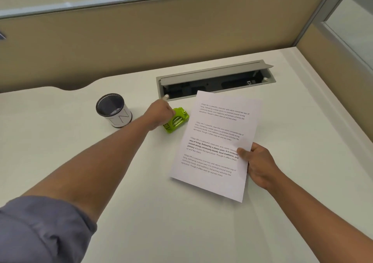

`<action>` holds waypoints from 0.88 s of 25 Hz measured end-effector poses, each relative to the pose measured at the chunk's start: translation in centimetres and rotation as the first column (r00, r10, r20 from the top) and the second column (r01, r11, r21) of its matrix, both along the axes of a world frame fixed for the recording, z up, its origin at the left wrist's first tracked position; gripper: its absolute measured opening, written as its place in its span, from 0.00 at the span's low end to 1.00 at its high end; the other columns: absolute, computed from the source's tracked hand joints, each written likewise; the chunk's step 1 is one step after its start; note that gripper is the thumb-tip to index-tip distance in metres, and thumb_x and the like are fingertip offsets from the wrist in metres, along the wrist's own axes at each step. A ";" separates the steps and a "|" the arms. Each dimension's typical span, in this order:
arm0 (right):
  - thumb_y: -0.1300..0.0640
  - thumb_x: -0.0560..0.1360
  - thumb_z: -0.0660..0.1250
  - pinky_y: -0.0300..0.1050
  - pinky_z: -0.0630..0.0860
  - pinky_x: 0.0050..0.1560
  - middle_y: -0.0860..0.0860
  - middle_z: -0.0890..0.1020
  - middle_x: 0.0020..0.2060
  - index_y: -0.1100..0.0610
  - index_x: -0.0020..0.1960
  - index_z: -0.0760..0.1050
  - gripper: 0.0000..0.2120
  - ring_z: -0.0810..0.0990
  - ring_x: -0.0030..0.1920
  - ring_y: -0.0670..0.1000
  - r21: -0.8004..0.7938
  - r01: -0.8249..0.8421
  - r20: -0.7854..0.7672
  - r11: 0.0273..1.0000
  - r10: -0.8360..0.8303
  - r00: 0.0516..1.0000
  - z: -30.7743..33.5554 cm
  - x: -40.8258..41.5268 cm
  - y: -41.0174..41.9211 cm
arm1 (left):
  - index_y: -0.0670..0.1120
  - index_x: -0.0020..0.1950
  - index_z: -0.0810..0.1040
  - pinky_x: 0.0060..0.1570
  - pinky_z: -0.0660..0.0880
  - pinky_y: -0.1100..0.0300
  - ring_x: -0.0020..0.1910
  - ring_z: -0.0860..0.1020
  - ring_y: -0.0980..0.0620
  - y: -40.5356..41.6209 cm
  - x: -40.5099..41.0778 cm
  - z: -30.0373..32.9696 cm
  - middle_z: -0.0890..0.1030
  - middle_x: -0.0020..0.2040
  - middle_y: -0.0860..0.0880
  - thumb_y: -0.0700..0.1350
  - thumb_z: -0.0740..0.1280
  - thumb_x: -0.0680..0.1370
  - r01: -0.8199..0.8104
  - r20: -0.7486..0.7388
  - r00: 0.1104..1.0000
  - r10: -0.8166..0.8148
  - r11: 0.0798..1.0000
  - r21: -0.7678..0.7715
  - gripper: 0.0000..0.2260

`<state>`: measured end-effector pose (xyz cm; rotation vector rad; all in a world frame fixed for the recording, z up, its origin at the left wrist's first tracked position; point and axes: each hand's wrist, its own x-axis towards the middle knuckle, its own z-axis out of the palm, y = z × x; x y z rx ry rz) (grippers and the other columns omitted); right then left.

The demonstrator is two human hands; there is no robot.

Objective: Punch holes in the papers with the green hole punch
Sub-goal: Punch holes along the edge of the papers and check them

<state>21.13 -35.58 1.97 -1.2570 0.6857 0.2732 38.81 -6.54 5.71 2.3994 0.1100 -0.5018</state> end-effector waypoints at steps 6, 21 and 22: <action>0.67 0.80 0.65 0.51 0.84 0.42 0.56 0.87 0.53 0.60 0.60 0.80 0.10 0.87 0.51 0.58 -0.029 -0.152 -0.003 0.988 0.152 0.988 2.1 -2.3 -0.7 | 0.44 0.37 0.75 0.37 0.65 0.55 0.35 0.67 0.48 2.7 -10.6 0.4 0.71 0.35 0.44 0.42 0.68 0.77 -0.203 -0.053 0.979 0.196 0.963 -0.175 0.09; 0.69 0.81 0.63 0.65 0.79 0.59 0.60 0.85 0.56 0.63 0.62 0.78 0.12 0.84 0.55 0.64 -0.077 -0.399 -0.167 0.914 0.383 0.908 1.9 -7.7 0.9 | 0.49 0.30 0.62 0.36 0.62 0.55 0.32 0.63 0.47 3.6 -25.8 -3.6 0.65 0.29 0.47 0.43 0.69 0.74 -0.527 -0.197 0.850 0.489 0.788 -0.319 0.18; 0.69 0.81 0.63 0.65 0.79 0.59 0.60 0.85 0.56 0.63 0.62 0.78 0.12 0.84 0.56 0.64 -0.079 -0.402 -0.168 0.912 0.385 0.908 1.8 -7.8 1.0 | 0.49 0.29 0.62 0.34 0.62 0.57 0.30 0.63 0.47 3.5 -26.0 -3.7 0.65 0.27 0.49 0.43 0.69 0.74 -0.528 -0.185 0.849 0.495 0.792 -0.306 0.18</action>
